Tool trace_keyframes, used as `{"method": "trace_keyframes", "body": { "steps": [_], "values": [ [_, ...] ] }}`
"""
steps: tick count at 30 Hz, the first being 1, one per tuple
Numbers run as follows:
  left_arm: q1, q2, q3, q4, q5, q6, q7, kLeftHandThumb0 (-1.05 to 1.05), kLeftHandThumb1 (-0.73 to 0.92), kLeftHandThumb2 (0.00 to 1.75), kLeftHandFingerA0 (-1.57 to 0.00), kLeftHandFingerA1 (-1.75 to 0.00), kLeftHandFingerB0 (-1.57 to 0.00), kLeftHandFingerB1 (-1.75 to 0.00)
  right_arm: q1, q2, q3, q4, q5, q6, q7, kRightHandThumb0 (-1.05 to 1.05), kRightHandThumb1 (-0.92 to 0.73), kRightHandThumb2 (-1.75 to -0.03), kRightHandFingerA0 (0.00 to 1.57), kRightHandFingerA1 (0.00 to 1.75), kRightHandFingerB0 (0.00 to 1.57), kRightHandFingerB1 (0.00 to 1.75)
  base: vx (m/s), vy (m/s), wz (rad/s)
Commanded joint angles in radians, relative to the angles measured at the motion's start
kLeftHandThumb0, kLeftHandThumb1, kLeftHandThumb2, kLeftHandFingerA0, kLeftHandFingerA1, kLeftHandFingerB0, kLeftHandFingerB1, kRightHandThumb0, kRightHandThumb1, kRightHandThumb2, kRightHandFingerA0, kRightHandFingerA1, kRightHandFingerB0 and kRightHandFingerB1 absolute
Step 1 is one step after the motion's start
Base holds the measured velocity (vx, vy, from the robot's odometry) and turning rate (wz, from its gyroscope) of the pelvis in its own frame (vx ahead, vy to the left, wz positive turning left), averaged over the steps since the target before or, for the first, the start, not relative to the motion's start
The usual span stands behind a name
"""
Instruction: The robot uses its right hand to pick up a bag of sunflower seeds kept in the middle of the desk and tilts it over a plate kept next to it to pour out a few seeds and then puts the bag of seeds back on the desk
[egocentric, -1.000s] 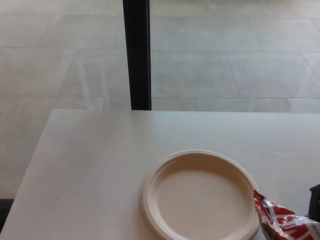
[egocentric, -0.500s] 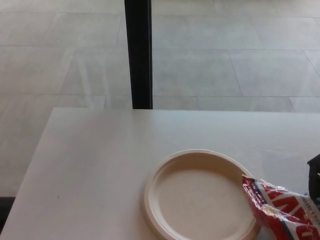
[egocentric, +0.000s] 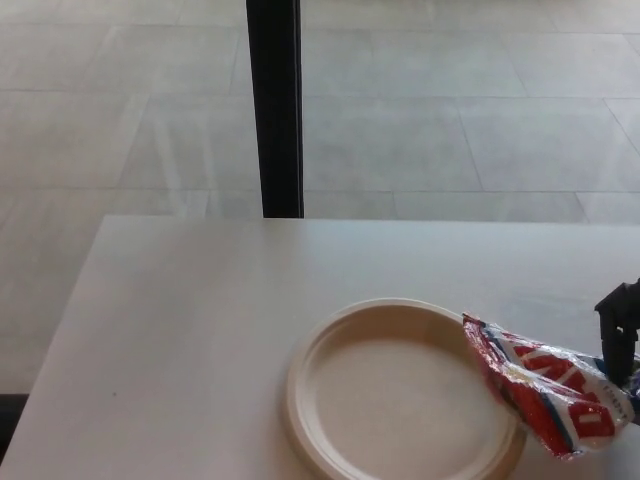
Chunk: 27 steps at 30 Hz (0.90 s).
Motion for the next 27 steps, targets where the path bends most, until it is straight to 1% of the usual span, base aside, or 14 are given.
{"method": "trace_keyframes", "body": {
  "steps": [1, 2, 3, 4, 5, 6, 7, 13, 15, 16, 17, 18, 20, 27],
  "values": [
    [0.004, 0.021, 0.009, 0.004, -0.002, -0.008, 0.004, -0.62, 0.73, 0.78, -0.39, -0.72, -0.35, -0.61, -0.025, 0.008, 0.005, -0.013, -0.03, -0.002, -0.018, -0.96, 0.24, -1.75, 1.57, 1.32, 1.57, 1.16, 0.0, 0.0, 0.0],
    [0.001, 0.021, 0.006, 0.006, 0.002, -0.008, 0.011, -0.62, 0.73, 0.78, -0.37, -0.71, -0.34, -0.61, -0.033, 0.01, 0.005, -0.001, -0.034, -0.015, -0.033, -1.03, 0.2, -1.75, 1.57, 1.34, 1.57, 1.18, 0.0, 0.0, 0.0],
    [0.001, 0.016, 0.018, 0.002, -0.012, 0.004, 0.015, -0.64, 0.7, 0.76, -0.39, -0.75, -0.37, -0.64, -0.041, 0.011, 0.004, 0.009, -0.035, -0.032, -0.046, -1.02, 0.07, -1.71, 1.57, 1.3, 1.57, 0.9, 0.0, 0.0, 0.0],
    [0.001, 0.014, 0.023, 0.0, -0.017, 0.009, 0.016, -0.64, 0.7, 0.76, -0.39, -0.75, -0.37, -0.64, -0.044, 0.012, 0.003, 0.014, -0.036, -0.039, -0.051, -1.02, 0.07, -1.71, 1.57, 1.3, 1.57, 0.9, 0.0, 0.0, 0.0],
    [0.002, 0.016, 0.023, -0.002, -0.016, 0.004, 0.007, -0.62, 0.71, 0.77, -0.4, -0.76, -0.36, -0.64, -0.047, 0.013, 0.002, 0.017, -0.038, -0.044, -0.058, -1.05, 0.07, -1.67, 1.57, 1.34, 1.57, 1.18, 0.0, 0.0, 0.0],
    [0.001, 0.017, 0.027, -0.002, -0.02, 0.001, -0.014, -0.61, 0.55, 1.05, -0.37, -0.71, -0.32, -0.64, -0.052, 0.014, 0.0, 0.019, -0.043, -0.047, -0.068, -0.27, 0.13, -0.94, 1.57, 1.38, 1.54, 1.31, 0.0, 0.0, 0.0],
    [0.004, 0.023, 0.007, -0.001, 0.004, -0.013, -0.009, -0.62, 0.75, 0.77, -0.38, -0.72, -0.35, -0.63, -0.052, 0.015, -0.003, 0.013, -0.039, -0.045, -0.064, -1.05, 0.06, -1.71, 1.57, 1.37, 1.57, 1.25, 0.0, 0.0, 0.0],
    [-0.004, 0.025, 0.007, -0.001, 0.003, 0.002, 0.012, -0.59, 0.74, 0.77, -0.42, -0.76, -0.41, -0.67, -0.054, 0.008, 0.0, 0.01, -0.053, -0.059, -0.076, -1.05, 0.03, -1.68, 1.57, 1.42, 1.57, 1.24, 0.0, 0.0, 0.0],
    [0.003, 0.027, 0.013, -0.005, -0.004, -0.006, -0.003, -0.63, 0.71, 0.78, -0.4, -0.76, -0.38, -0.65, -0.053, 0.009, -0.001, 0.01, -0.056, -0.059, -0.08, -1.05, 0.07, -1.7, 1.57, 1.43, 1.57, 1.28, 0.0, 0.0, 0.0],
    [0.0, 0.026, 0.018, -0.003, -0.011, 0.002, -0.009, -0.62, 0.72, 0.78, -0.38, -0.75, -0.35, -0.64, -0.058, 0.01, -0.005, 0.011, -0.066, -0.056, -0.1, -1.05, 0.07, -1.72, 1.57, 1.49, 1.57, 1.32, 0.0, 0.0, 0.0],
    [0.001, 0.027, 0.022, -0.003, -0.014, 0.004, -0.012, -0.64, 0.54, 1.06, -0.34, -0.7, -0.32, -0.64, -0.061, 0.012, -0.006, 0.013, -0.065, -0.056, -0.103, -1.05, 0.08, -1.72, 1.57, 1.51, 1.57, 1.34, 0.0, 0.0, 0.0],
    [0.002, 0.027, 0.022, -0.003, -0.012, 0.004, -0.01, -0.62, 0.73, 0.77, -0.36, -0.72, -0.35, -0.62, -0.064, 0.011, -0.005, 0.016, -0.068, -0.057, -0.108, -1.05, 0.05, -1.71, 1.57, 1.52, 1.57, 1.33, 0.0, 0.0, 0.0],
    [0.002, 0.029, 0.026, -0.001, -0.013, 0.006, -0.007, -0.61, 0.72, 0.76, -0.39, -0.75, -0.41, -0.68, -0.074, 0.004, -0.001, 0.015, -0.095, -0.057, -0.13, -1.05, -0.03, -1.68, 1.57, 1.52, 1.57, 1.36, 0.0, 0.0, 0.0],
    [-0.001, 0.039, 0.017, 0.003, 0.001, 0.017, 0.002, -0.61, 0.74, 0.76, -0.37, -0.72, -0.38, -0.63, -0.109, -0.003, -0.003, 0.003, -0.103, -0.048, -0.116, -1.05, -0.04, -1.69, 1.57, 1.53, 1.57, 1.34, 0.0, 0.0, 0.0]
  ]
}}
